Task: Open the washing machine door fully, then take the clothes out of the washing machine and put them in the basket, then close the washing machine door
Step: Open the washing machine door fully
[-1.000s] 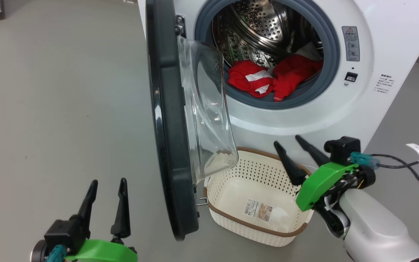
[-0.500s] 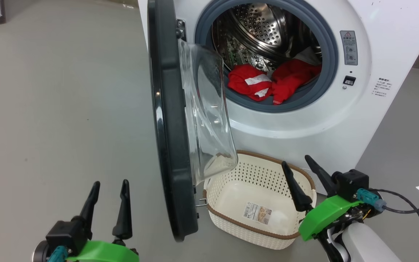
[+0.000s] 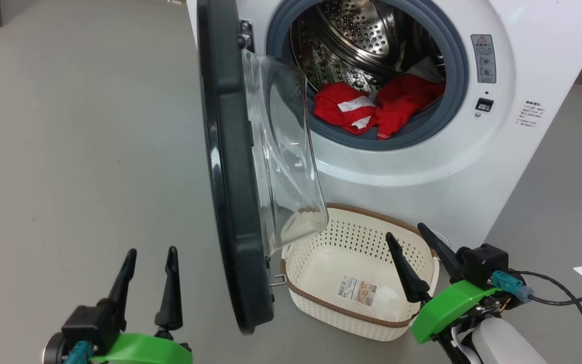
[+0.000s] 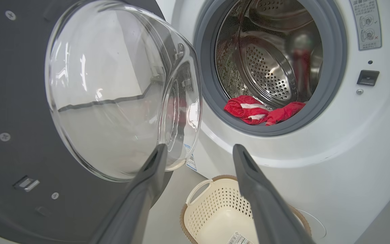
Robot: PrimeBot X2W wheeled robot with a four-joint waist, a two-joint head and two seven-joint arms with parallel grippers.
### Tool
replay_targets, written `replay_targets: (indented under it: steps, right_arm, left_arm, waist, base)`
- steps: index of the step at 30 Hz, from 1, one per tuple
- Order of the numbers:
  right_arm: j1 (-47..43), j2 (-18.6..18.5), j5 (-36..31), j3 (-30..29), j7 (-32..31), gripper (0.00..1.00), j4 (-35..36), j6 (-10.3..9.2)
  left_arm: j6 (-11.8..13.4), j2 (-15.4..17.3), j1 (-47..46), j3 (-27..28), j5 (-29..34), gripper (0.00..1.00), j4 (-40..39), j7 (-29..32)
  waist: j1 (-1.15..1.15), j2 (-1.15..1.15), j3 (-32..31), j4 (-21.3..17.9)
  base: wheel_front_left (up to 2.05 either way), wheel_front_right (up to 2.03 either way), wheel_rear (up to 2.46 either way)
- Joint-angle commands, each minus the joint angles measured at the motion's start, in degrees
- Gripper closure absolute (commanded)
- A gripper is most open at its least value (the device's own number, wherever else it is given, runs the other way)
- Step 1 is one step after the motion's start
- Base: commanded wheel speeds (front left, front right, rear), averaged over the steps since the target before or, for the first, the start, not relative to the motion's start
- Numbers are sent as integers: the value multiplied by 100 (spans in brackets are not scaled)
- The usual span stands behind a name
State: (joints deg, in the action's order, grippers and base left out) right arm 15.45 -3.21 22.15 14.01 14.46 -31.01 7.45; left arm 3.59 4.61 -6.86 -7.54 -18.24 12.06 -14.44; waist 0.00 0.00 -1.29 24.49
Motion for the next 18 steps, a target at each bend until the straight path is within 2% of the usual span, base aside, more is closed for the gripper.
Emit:
replay_targets:
  steps: [1,11,13,14,15,18]
  right_arm:
    - [53,33,1,97,53,0,168,3]
    - [65,33,-28,100,53,0,208,3]
    - [71,33,-32,96,53,0,207,3]
    - [71,33,-32,96,53,0,207,3]
    - [74,33,-33,94,53,0,201,3]
    - [87,33,-31,88,53,0,188,3]
  left_arm:
    - [50,106,-44,167,-33,0,-166,-21]
    - [59,127,-72,124,-58,0,-152,-15]
    - [63,126,-86,105,-60,64,-170,-8]
    - [63,126,-86,105,-60,64,-170,-8]
    - [64,124,-99,100,-63,99,-193,-9]
    - [48,110,-143,108,-111,100,-299,-16]
  waist:
    - [0,0,-5,-4]
    - [0,0,21,16]
    - [0,0,24,20]
    - [0,0,24,20]
    - [0,0,25,21]
    - [0,0,27,17]
  base:
    - [0,0,0]
    - [0,0,0]
    - [0,0,0]
    - [0,0,0]
    - [0,0,0]
    - [0,0,0]
